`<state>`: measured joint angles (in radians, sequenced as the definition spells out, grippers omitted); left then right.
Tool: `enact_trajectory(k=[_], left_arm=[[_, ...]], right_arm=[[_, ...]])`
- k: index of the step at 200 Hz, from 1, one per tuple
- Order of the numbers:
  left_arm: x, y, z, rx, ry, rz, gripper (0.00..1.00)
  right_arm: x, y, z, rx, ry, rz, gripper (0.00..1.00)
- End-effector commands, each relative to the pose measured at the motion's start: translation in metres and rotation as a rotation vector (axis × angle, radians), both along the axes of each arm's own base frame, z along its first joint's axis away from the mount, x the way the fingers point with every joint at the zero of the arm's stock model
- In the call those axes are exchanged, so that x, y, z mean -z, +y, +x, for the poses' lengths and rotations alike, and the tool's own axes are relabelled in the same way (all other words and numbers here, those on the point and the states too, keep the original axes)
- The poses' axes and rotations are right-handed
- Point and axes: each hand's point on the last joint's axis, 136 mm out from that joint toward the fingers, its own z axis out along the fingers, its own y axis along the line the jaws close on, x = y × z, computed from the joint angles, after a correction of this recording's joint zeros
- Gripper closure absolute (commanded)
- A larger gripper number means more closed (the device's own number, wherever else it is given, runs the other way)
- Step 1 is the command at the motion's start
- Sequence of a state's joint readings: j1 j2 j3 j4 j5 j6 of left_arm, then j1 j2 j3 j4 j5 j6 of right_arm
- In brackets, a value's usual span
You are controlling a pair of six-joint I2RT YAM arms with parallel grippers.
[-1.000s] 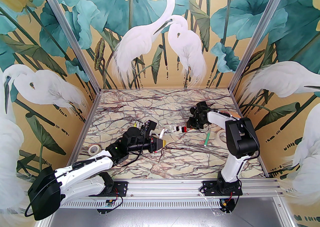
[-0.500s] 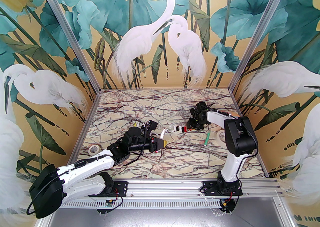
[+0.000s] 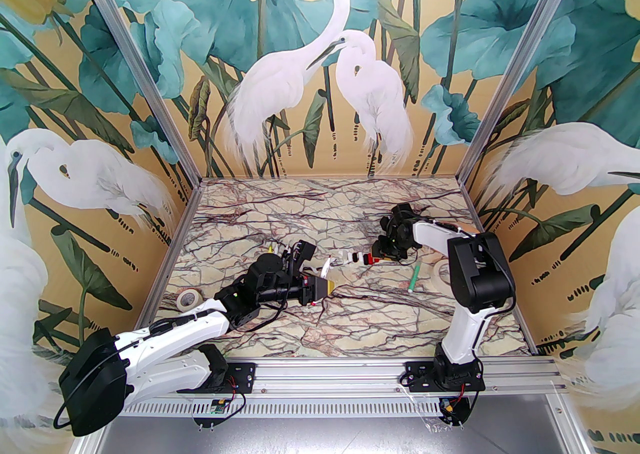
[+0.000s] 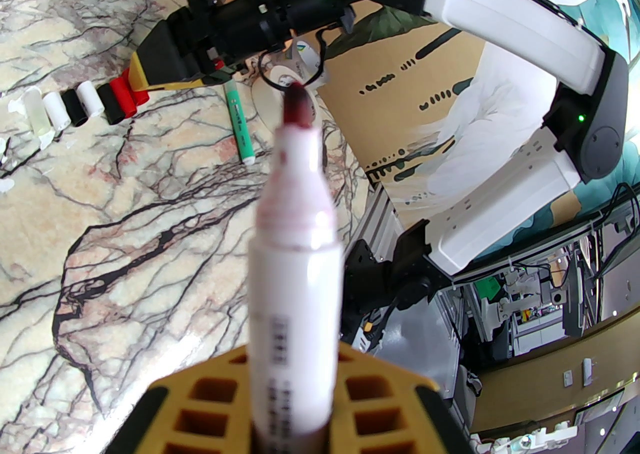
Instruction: Open the pen caps
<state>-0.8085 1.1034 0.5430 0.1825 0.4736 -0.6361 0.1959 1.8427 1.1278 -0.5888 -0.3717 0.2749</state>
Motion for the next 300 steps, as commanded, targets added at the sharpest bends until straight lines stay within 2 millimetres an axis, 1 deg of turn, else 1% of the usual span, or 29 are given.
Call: enact_trajectory(k=[1, 20, 51, 73, 92, 117, 126, 138, 155, 160, 162, 166, 176, 191, 220, 244, 300], left_arm=[[0.012, 0.005, 0.008, -0.044, 0.013, 0.043, 0.86], [0.02, 0.007, 0.011, -0.066, 0.023, 0.073, 0.86], [0.033, 0.015, 0.021, -0.138, 0.034, 0.139, 0.86], [0.048, 0.023, 0.032, -0.202, 0.055, 0.234, 0.86], [0.058, 0.026, 0.042, -0.254, 0.074, 0.284, 0.86], [0.067, 0.029, 0.055, -0.313, 0.094, 0.349, 0.86], [0.071, 0.03, 0.059, -0.332, 0.103, 0.374, 0.86], [0.075, 0.031, 0.065, -0.355, 0.11, 0.406, 0.86], [0.087, 0.036, 0.073, -0.399, 0.115, 0.466, 0.85], [0.089, 0.038, 0.076, -0.415, 0.115, 0.482, 0.85], [0.091, 0.039, 0.077, -0.421, 0.114, 0.491, 0.85], [0.092, 0.04, 0.079, -0.431, 0.112, 0.504, 0.85], [0.097, 0.044, 0.084, -0.458, 0.11, 0.541, 0.85], [0.101, 0.046, 0.091, -0.481, 0.106, 0.584, 0.85], [0.111, 0.046, 0.102, -0.493, 0.093, 0.67, 0.84], [0.119, 0.048, 0.112, -0.522, 0.084, 0.73, 0.84], [0.133, 0.061, 0.122, -0.569, 0.07, 0.867, 0.84]], right_arm=[[-0.023, 0.001, -0.006, 0.024, -0.063, -0.015, 0.6], [-0.035, 0.004, -0.014, 0.042, -0.106, -0.003, 0.55], [-0.054, 0.009, -0.035, 0.066, -0.187, 0.014, 0.46], [-0.07, 0.014, -0.051, 0.073, -0.25, 0.051, 0.45], [-0.083, 0.016, -0.064, 0.074, -0.307, 0.085, 0.44], [-0.105, 0.025, -0.079, 0.048, -0.384, 0.166, 0.33], [-0.115, 0.029, -0.086, 0.031, -0.415, 0.2, 0.31], [-0.123, 0.034, -0.094, 0.009, -0.436, 0.243, 0.26], [-0.133, 0.04, -0.105, -0.015, -0.456, 0.294, 0.19], [-0.135, 0.041, -0.108, -0.023, -0.46, 0.308, 0.19], [-0.136, 0.042, -0.109, -0.027, -0.462, 0.313, 0.15], [-0.138, 0.043, -0.111, -0.035, -0.465, 0.323, 0.12], [-0.142, 0.045, -0.117, -0.05, -0.469, 0.344, 0.06], [-0.146, 0.048, -0.123, -0.071, -0.475, 0.369, 0.0], [-0.149, 0.046, -0.131, -0.095, -0.486, 0.358, 0.01], [-0.148, 0.044, -0.133, -0.1, -0.479, 0.347, 0.01], [-0.149, 0.041, -0.137, -0.093, -0.485, 0.341, 0.01]])
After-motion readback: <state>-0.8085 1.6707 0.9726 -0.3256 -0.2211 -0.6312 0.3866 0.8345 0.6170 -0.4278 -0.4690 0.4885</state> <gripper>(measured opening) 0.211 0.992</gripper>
